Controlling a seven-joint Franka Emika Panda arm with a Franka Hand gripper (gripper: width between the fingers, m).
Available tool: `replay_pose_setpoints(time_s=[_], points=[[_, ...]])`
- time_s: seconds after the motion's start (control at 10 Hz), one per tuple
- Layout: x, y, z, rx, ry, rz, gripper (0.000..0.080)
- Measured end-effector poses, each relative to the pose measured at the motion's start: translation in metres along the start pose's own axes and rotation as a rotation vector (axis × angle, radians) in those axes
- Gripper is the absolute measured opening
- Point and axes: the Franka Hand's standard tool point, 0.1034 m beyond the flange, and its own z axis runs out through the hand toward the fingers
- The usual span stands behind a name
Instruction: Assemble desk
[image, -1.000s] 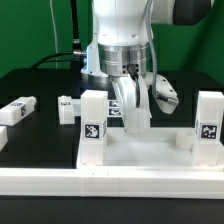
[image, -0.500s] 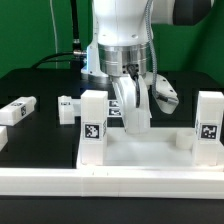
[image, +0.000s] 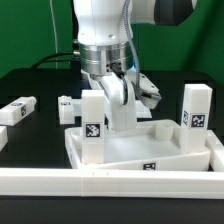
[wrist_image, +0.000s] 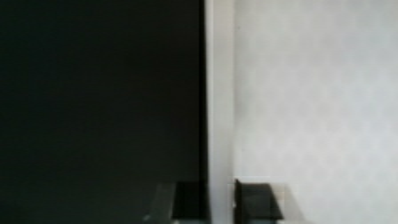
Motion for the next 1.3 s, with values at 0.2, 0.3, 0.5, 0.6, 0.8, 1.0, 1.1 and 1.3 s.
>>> replay_pose_setpoints(time_s=[0.2, 0.3, 0.5, 0.6, 0.8, 1.0, 1.1, 1.3], points=[[0.000, 0.001, 0.000, -0.004, 0.000, -0.123, 0.0067], [0.001, 0.002, 0.000, -0.006, 0.000, -0.168, 0.0067], [0.006, 0.005, 0.000, -0.008, 0.003, -0.258, 0.0067], [0.010, 0.006, 0.000, -0.009, 0.005, -0.291, 0.0067], [0.026, 0.008, -0.004, -0.017, -0.002, -0.560, 0.0066], [0.026, 0.005, -0.006, -0.020, 0.001, -0.709, 0.0066], [0.027, 0.006, -0.005, -0.022, 0.000, -0.783, 0.0063], [0.028, 0.006, -0.005, -0.022, -0.001, -0.912, 0.0063]])
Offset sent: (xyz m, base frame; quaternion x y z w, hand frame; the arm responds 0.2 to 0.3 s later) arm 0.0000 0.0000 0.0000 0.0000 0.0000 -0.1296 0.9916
